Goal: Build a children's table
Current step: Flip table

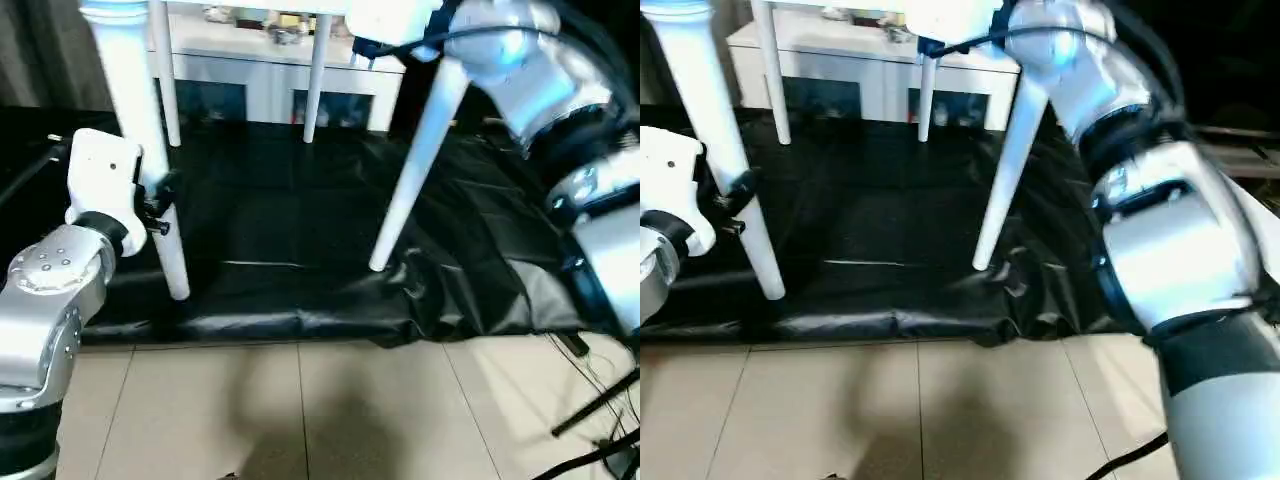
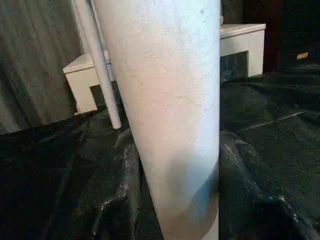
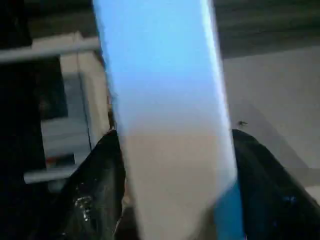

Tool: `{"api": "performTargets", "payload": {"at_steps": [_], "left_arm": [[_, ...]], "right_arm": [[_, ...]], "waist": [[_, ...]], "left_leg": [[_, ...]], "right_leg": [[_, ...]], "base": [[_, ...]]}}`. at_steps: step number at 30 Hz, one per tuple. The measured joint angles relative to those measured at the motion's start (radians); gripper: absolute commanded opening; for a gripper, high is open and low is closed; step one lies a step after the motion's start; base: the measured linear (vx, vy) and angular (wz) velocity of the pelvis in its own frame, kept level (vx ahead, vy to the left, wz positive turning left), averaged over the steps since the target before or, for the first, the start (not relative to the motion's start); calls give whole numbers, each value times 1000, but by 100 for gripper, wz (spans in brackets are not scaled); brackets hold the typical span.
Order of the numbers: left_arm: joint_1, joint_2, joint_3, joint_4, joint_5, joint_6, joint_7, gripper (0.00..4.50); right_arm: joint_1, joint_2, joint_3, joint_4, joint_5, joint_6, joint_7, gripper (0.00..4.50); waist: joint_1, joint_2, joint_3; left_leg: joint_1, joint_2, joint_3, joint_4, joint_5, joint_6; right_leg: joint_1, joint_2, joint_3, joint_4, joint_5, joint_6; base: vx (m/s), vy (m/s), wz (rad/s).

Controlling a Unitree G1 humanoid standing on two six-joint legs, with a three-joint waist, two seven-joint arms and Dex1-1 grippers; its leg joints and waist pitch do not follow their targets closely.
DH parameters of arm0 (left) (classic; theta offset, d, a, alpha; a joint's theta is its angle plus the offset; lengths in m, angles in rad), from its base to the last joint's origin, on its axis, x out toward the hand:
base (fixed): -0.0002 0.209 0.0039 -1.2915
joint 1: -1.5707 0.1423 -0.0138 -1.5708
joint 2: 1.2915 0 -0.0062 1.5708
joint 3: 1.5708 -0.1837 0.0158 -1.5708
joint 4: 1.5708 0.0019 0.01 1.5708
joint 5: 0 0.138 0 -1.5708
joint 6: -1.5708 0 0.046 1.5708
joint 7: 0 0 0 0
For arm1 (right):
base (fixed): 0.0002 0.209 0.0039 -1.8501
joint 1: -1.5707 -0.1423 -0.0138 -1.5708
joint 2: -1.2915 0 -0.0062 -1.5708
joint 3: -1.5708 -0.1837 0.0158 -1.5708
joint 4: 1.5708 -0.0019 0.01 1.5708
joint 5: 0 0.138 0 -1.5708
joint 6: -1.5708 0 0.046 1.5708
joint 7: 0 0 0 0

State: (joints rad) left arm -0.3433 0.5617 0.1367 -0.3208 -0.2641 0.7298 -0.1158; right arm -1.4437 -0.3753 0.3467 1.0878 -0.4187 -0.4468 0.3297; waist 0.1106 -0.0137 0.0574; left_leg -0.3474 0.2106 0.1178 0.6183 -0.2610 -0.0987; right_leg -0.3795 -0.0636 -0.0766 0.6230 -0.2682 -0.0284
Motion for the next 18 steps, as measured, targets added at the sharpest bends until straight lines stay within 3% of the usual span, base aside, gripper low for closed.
{"api": "performTargets", "payload": {"at_steps": [2,3,4,5,6,7,8,9,11,12,14,15,16,17,18], "left_arm": [[-9,2,-1,23,5,-14,-2,191],[-14,2,-3,33,6,-20,-3,191],[-17,3,-5,46,9,-29,-4,190],[-30,3,-18,72,17,-47,-9,190],[-31,3,-19,77,20,-62,-11,190],[-27,-1,-18,80,22,-73,-10,190],[-19,0,-10,83,24,-82,-7,190],[-34,6,-4,92,28,-89,-8,190],[-50,11,2,112,42,-106,-6,190],[-55,15,0,125,46,-118,-7,190],[-58,20,0,157,53,-136,-9,190],[-58,21,1,171,56,-142,-9,190],[-58,22,2,177,62,-150,-8,190],[-59,22,3,184,65,-161,-6,190],[-62,27,3,192,71,-169,-3,190]], "right_arm": [[47,-7,-10,-43,13,-50,-31,332],[69,-11,-18,-62,20,-75,-43,343],[95,-12,-26,-80,29,-104,-52,357],[141,-26,-36,-119,37,-149,-71,366],[169,-30,-43,-145,43,-181,-80,371],[190,-27,-45,-169,49,-204,-87,371],[223,-22,-50,-198,58,-233,-100,372],[250,-22,-64,-220,66,-251,-111,372],[288,-25,-73,-256,78,-266,-116,373],[328,-23,-93,-315,102,-284,-119,373],[419,2,-113,-418,158,-311,-122,373],[455,18,-114,-440,183,-311,-117,373],[480,27,-113,-454,196,-308,-113,373],[502,28,-114,-463,209,-299,-112,373],[527,31,-121,-479,221,-282,-112,373]], "waist": [[3,8,5],[7,9,7],[20,10,7],[38,2,9],[45,-16,8],[48,-12,17],[57,9,13],[55,6,16],[40,-1,16],[34,-2,15],[16,0,17],[5,6,20],[-4,9,20],[-14,26,27],[-18,31,27]], "left_leg": [[-3,9,2,-5,0,0],[-5,15,11,-8,0,0],[-6,20,25,-13,0,0],[-2,30,57,-13,0,0],[9,30,74,-3,-2,-1],[14,30,74,38,-28,-4],[29,21,48,63,-48,3],[35,1,27,48,-29,-23],[24,-2,20,15,-3,-36],[19,-2,20,14,12,-33],[29,-2,22,21,26,-31],[35,-1,17,19,26,-31],[35,0,9,16,26,-31],[33,11,-6,11,26,-31],[26,23,-11,2,26,-31]], "right_leg": [[7,-3,-12,3,0,0],[4,-7,-17,9,-2,-2],[3,-12,-19,31,-8,-3],[-4,-15,0,83,-36,-1],[-17,-10,25,93,-37,17],[-27,-12,30,97,-34,22],[-31,-15,10,94,-34,22],[-41,-14,5,87,-33,21],[-49,5,8,44,6,-2],[-48,6,9,29,51,-13],[-39,6,9,22,98,-6],[-36,7,1,14,97,-5],[-32,6,-16,2,97,-5],[-18,6,-49,-30,97,-5],[-4,3,-69,-41,91,-4]], "base": [[-27,-32,2],[-55,-65,4],[-77,-104,10],[-24,-148,20],[-24,-148,20],[39,-104,-8],[59,-14,-26],[59,-14,-26],[-33,-20,1],[-65,-41,2],[-28,-7,1],[0,0,0],[0,0,0],[-71,-11,-15],[-71,-11,-15]]}}
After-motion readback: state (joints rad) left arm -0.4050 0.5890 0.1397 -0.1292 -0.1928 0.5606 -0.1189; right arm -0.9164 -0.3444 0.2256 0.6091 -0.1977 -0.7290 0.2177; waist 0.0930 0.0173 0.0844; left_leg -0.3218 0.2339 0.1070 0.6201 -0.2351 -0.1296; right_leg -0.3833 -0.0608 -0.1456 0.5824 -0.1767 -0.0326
